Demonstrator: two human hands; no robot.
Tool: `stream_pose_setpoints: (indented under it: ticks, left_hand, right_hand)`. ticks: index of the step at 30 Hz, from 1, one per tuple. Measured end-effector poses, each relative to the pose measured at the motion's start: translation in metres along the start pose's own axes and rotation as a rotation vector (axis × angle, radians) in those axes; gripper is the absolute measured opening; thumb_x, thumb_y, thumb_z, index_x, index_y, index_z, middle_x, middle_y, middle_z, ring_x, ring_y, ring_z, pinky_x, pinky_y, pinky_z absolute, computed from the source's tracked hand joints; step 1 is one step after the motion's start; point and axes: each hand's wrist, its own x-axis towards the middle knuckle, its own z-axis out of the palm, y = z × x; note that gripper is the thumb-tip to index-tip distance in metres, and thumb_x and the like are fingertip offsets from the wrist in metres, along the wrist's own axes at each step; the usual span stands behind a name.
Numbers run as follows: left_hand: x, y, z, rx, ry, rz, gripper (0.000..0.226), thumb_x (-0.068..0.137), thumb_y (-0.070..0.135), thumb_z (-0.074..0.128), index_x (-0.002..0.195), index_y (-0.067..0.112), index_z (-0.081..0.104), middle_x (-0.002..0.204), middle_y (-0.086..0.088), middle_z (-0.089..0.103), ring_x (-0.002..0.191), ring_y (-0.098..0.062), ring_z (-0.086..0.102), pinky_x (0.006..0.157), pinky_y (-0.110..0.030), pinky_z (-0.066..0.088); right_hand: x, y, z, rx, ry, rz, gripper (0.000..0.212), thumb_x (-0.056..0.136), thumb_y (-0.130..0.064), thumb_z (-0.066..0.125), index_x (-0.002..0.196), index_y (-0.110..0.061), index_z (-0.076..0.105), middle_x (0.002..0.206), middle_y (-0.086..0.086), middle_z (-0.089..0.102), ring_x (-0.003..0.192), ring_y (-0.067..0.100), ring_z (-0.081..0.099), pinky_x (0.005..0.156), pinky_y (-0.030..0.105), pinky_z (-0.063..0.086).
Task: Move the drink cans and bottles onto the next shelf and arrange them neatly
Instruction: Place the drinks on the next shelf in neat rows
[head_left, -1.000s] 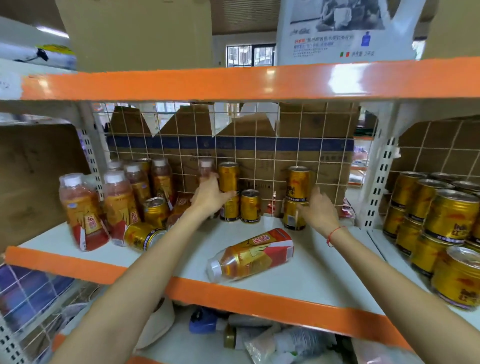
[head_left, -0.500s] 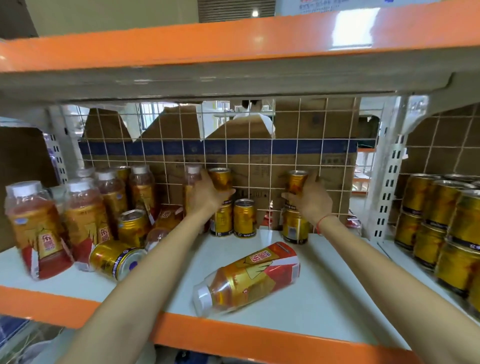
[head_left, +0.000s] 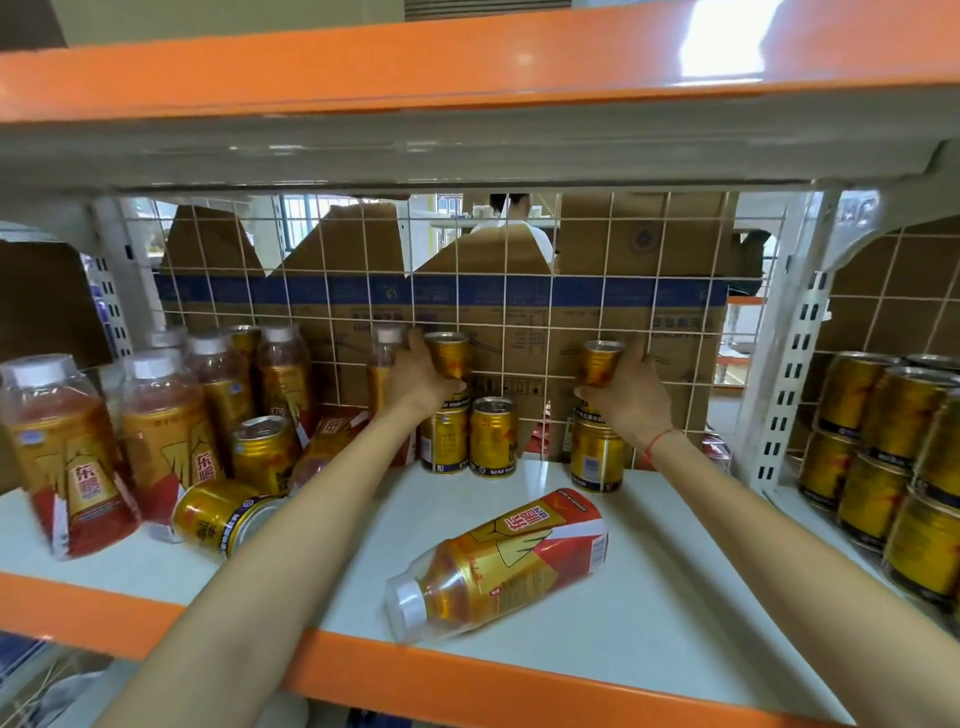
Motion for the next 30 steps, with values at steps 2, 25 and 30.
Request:
stream_pose_setpoints:
  ticks: [2, 25, 30]
  left_hand:
    - [0.004, -0.003, -0.005, -0.041, -0.062, 0.030, 0.090, 0.074, 0.019, 0.079, 0.146, 0.010, 0.024, 0.141, -0.013, 0.045, 0.130, -0.031, 0.044, 0.103, -0.042, 0.042]
    - [0.013, 0.006, 0.002, 0.010, -0.108, 0.008, 0.093, 0.071, 0.029, 0.080, 0.144, 0.010, 0.026, 0.138, -0.012, 0.048, 0.124, -0.029, 0.049, 0.095, -0.037, 0.044]
    - [0.010, 0.009, 0.006, 0.062, -0.013, 0.001, 0.097, 0.076, 0.048, 0.073, 0.147, 0.010, 0.020, 0.144, -0.013, 0.043, 0.127, -0.031, 0.047, 0.098, -0.040, 0.045]
  right_hand:
    - [0.002, 0.002, 0.000, 0.048, -0.025, 0.001, 0.082, 0.079, -0.030, 0.074, 0.141, -0.009, 0.025, 0.138, 0.016, 0.045, 0.115, 0.034, 0.056, 0.092, 0.044, 0.051]
    - [0.006, 0.004, -0.006, 0.117, -0.053, 0.069, 0.082, 0.073, -0.038, 0.077, 0.137, -0.014, 0.031, 0.130, 0.012, 0.053, 0.113, 0.033, 0.057, 0.089, 0.044, 0.051]
    - [0.003, 0.001, -0.003, 0.057, -0.022, 0.071, 0.088, 0.074, -0.045, 0.075, 0.139, -0.013, 0.026, 0.130, 0.012, 0.053, 0.112, 0.032, 0.057, 0.089, 0.046, 0.052]
